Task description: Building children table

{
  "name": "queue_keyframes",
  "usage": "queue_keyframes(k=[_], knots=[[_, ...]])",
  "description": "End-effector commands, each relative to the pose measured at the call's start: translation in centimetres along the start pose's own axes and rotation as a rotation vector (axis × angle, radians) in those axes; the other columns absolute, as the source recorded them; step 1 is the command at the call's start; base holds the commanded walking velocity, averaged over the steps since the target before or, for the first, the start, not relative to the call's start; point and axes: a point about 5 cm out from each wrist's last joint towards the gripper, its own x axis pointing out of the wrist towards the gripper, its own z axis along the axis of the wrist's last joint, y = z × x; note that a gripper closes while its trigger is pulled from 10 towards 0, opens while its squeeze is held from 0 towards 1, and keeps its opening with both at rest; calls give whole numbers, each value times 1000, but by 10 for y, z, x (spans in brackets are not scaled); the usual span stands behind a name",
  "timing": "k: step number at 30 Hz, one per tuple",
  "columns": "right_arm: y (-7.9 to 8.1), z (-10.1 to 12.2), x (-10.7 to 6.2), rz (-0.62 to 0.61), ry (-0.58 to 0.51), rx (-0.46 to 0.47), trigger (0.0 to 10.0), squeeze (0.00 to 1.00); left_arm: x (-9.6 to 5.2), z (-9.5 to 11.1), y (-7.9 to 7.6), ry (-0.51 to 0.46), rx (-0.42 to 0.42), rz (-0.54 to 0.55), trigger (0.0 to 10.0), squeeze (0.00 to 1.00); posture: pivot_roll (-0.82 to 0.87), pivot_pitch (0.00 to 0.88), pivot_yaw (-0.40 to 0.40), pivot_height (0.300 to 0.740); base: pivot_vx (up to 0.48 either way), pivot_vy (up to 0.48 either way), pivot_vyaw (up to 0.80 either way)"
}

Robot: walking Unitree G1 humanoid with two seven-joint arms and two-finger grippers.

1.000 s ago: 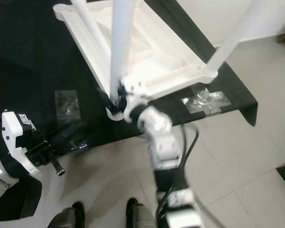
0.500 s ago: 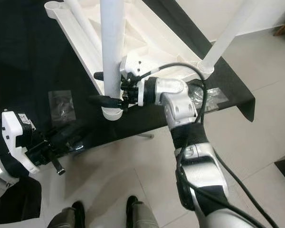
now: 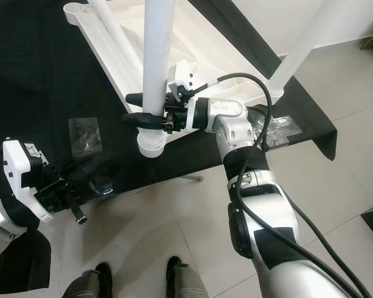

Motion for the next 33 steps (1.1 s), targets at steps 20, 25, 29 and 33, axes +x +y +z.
queue_keyframes(k=[20,25,29,33], knots=[[88,-91,23,-937,163,64,0,0,1,-15,-10,18,-81,-51,10000,0,20,326,-83,740,0,0,0],[74,-84,21,-967,167,48,0,0,1,-15,-11,15,-82,-48,10000,0,20,328,-96,740,0,0,0],[66,-69,16,-1035,167,28,10000,0,1,-15,-12,13,-80,-44,10000,0,28,329,-91,740,0,0,0],[58,-48,17,-896,77,9,10000,1000,3,-14,-12,7,-76,-47,10000,0,42,324,-85,740,0,0,0]])
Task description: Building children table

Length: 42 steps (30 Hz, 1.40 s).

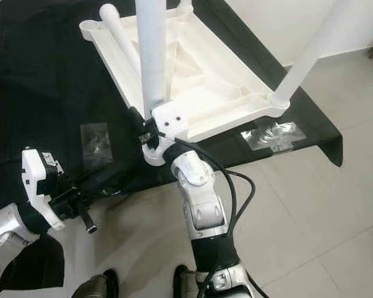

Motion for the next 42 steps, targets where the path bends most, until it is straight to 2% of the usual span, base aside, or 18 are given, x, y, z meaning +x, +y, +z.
queue_keyframes(k=[1,3,4,5,6,8,10,14,17,21,23,24,25,26,28,29,40,42], knots=[[-6,-5,-1,26,27,28,10000,1000,1,0,-4,-13,-7,-9,10000,0,42,324,-85,740,0,0,0],[-7,1,0,73,5,40,10000,1000,2,0,-4,-14,-5,-10,10000,0,46,324,-85,740,0,0,0],[-19,18,4,223,-61,33,10000,302,3,1,-5,-17,-4,-11,10000,0,54,316,-94,740,0,0,0],[-24,24,5,280,-81,20,10000,302,3,0,-5,-17,-3,-10,10000,0,54,316,-94,740,0,0,0],[-31,30,7,348,-95,-23,10000,0,2,0,-5,-17,-1,-8,10000,0,56,314,-97,740,0,0,0],[-38,36,7,447,-100,-93,10000,0,2,0,-5,-17,1,-4,10000,0,57,313,-97,740,0,0,0],[-48,40,9,540,-94,-120,10000,0,1,1,-4,-16,5,-1,10000,0,60,310,-98,740,0,0,0],[-54,42,12,655,-69,-121,10000,0,1,1,-4,-15,6,1,10000,0,63,308,-100,740,0,0,0],[-61,50,17,784,-49,-92,10000,0,1,1,-4,-10,14,2,10000,0,79,305,-104,740,0,0,0],[-66,56,23,826,-49,-79,10000,0,0,2,-3,-6,20,6,10000,0,86,305,-105,740,0,0,0],[-68,58,24,864,-44,-65,10000,0,0,2,-3,-6,21,7,10000,0,94,306,-105,740,0,0,0],[-71,58,24,933,-26,-48,10000,0,0,3,-3,-5,23,9,10000,0,99,307,-104,740,0,0,0],[-71,58,24,933,-26,-48,10000,0,0,3,-3,-5,23,9,10000,0,99,307,-104,740,0,0,0],[-73,56,24,959,-8,-42,9412,0,0,3,-3,-5,24,10,10000,0,101,309,-106,740,0,0,0],[-74,55,24,971,3,-39,9412,0,0,3,-3,-4,25,10,10000,0,100,309,-106,740,0,0,0],[-74,52,24,1003,22,-32,0,0,0,4,-3,-6,26,11,10000,0,92,312,-113,740,0,0,0],[-75,49,24,1054,18,-4,0,0,0,2,-3,-9,18,12,10000,0,76,308,-106,740,0,0,0],[-76,47,26,1016,28,-42,0,0,0,2,-2,-9,17,12,10000,0,76,305,-104,740,0,0,0]])
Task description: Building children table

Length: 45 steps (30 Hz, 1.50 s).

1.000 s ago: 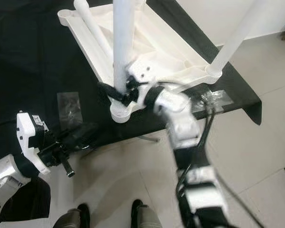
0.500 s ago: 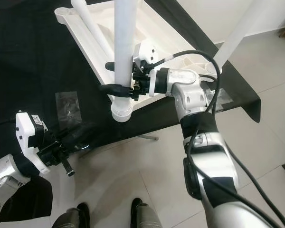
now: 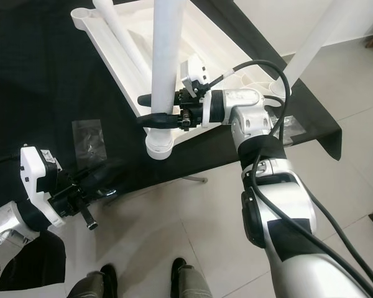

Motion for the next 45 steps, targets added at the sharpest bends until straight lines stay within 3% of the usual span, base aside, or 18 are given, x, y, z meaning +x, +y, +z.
queue_keyframes(k=[1,7,11,12,13,14,15,16,17,25,26,29,30,34,38,39,42,45], knots=[[-1,-7,4,-37,22,-5,0,0,-2,0,-3,0,2,-9,10000,0,76,303,-99,740,0,0,0],[-7,-22,7,-310,25,-23,0,0,-3,1,-3,3,5,-9,10000,0,81,307,-105,740,0,0,0],[-5,-53,11,-765,75,12,0,0,-5,2,-2,7,10,-7,10000,0,87,312,-114,740,0,0,0],[-5,-53,11,-765,75,12,0,0,-5,2,-2,7,10,-7,10000,0,87,312,-114,740,0,0,0],[10,-72,15,-1032,108,81,0,0,-6,2,-1,9,10,-6,10000,0,73,322,-106,740,0,0,0],[38,-89,26,-1129,137,145,0,0,-7,2,0,12,10,-5,10000,0,66,330,-97,740,0,0,0],[38,-89,26,-1129,137,145,0,0,-7,2,0,12,10,-5,10000,0,66,330,-97,740,0,0,0],[63,-100,36,-1189,159,208,0,0,-8,2,1,15,9,-7,10000,0,60,331,-91,740,0,0,0],[81,-106,62,-1088,161,229,0,0,-7,0,1,13,-1,-10,10000,0,42,318,-88,740,0,0,0],[51,-86,66,-1140,101,171,0,0,-2,-2,-4,1,-8,-24,10000,0,65,304,-95,740,0,0,0],[48,-83,64,-1148,96,167,10000,0,-1,-2,-4,-1,-10,-28,10000,0,68,298,-87,740,0,0,0],[50,-77,62,-1188,105,170,10000,0,1,-2,-5,-5,-14,-34,10000,0,70,298,-87,740,0,0,0],[50,-72,60,-1181,92,163,10000,1000,1,-2,-5,-6,-13,-36,10000,0,73,295,-87,740,0,0,0],[41,-52,55,-1078,7,129,10000,1000,3,-2,-5,-7,-12,-41,10000,0,76,291,-89,740,0,0,0],[32,-37,54,-861,-75,124,10000,996,3,-2,-5,-9,-11,-38,10000,0,78,291,-93,740,0,0,0],[28,-29,49,-763,-84,76,10000,0,3,-2,-4,-9,-10,-35,10000,0,82,288,-97,740,0,0,0],[22,-16,36,-571,-51,-50,10000,0,3,-2,-4,-11,-7,-31,10000,0,85,286,-98,740,0,0,0],[20,-13,27,-432,0,-89,10000,0,3,-2,-4,-11,-4,-31,10000,0,87,286,-103,740,0,0,0]])
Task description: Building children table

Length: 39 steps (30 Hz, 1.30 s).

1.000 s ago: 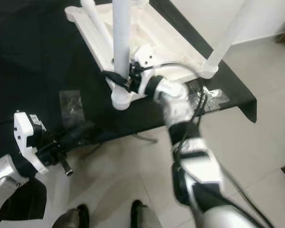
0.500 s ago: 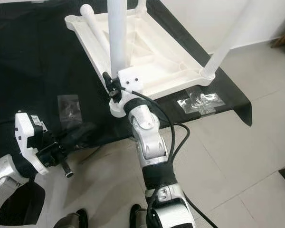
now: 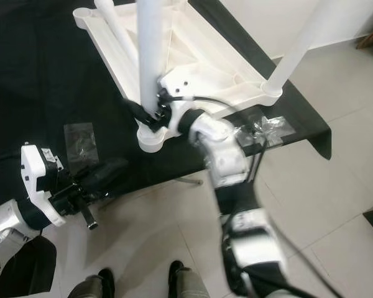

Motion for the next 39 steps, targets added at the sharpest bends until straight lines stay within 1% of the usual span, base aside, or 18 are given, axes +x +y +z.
queue_keyframes(k=[1,6,7,10,11,12,13,23,25,28,30,32,33,34,35,37,38,39], knots=[[4,-2,0,73,-2,-3,10000,0,0,-4,-3,2,-12,-4,10000,0,87,286,-103,740,0,0,0],[-7,8,2,227,-12,-34,10000,0,-1,-4,-4,7,-10,-4,10000,0,97,288,-101,740,0,0,0],[-7,8,2,227,-12,-34,10000,0,-1,-4,-4,7,-10,-4,10000,0,97,288,-101,740,0,0,0],[-9,10,0,377,-6,-6,10000,0,-2,-2,-4,9,-4,1,10000,0,105,291,-104,740,0,0,0],[-10,10,-1,397,1,-5,9216,0,-2,-2,-3,10,-2,5,10000,0,106,290,-106,740,0,0,0],[-12,9,0,396,8,-3,3686,0,-3,-2,-3,11,-1,8,10000,0,106,290,-106,740,0,0,0],[-13,8,0,393,11,6,0,0,-3,-2,-3,12,0,9,10000,0,106,292,-109,740,0,0,0],[-20,2,-6,420,28,31,0,0,-3,-2,-4,12,1,10,10000,0,97,297,-113,740,0,0,0],[-25,0,-14,425,41,46,0,0,-3,-2,-4,10,-1,11,10000,0,80,296,-119,740,0,0,0],[-25,0,-14,425,41,46,0,0,-3,-2,-4,10,-1,11,10000,0,80,296,-119,740,0,0,0],[-28,-8,-26,388,47,48,0,0,-2,-3,-5,9,-5,9,10000,0,73,299,-119,740,0,0,0],[-30,-16,-29,272,47,45,0,0,-2,-3,-5,9,-7,10,10000,0,68,304,-119,740,0,0,0],[-30,-16,-29,272,47,45,0,0,-2,-3,-5,9,-7,10,10000,0,68,304,-119,740,0,0,0],[-27,-25,-28,167,72,61,0,0,-3,-3,-5,11,-8,11,10000,0,66,305,-127,740,0,0,0],[-17,-41,-21,-17,110,98,0,0,-4,-3,-5,14,-9,10,10000,0,64,309,-130,740,0,0,0],[-17,-41,-21,-17,110,98,0,0,-4,-3,-5,14,-9,10,10000,0,64,309,-130,740,0,0,0],[10,-60,-9,-287,163,159,0,0,-5,-3,-5,17,-10,11,10000,0,62,309,-125,740,0,0,0],[40,-72,-7,-457,214,225,0,0,-6,-3,-4,19,-10,10,10000,0,61,311,-118,740,0,0,0]])
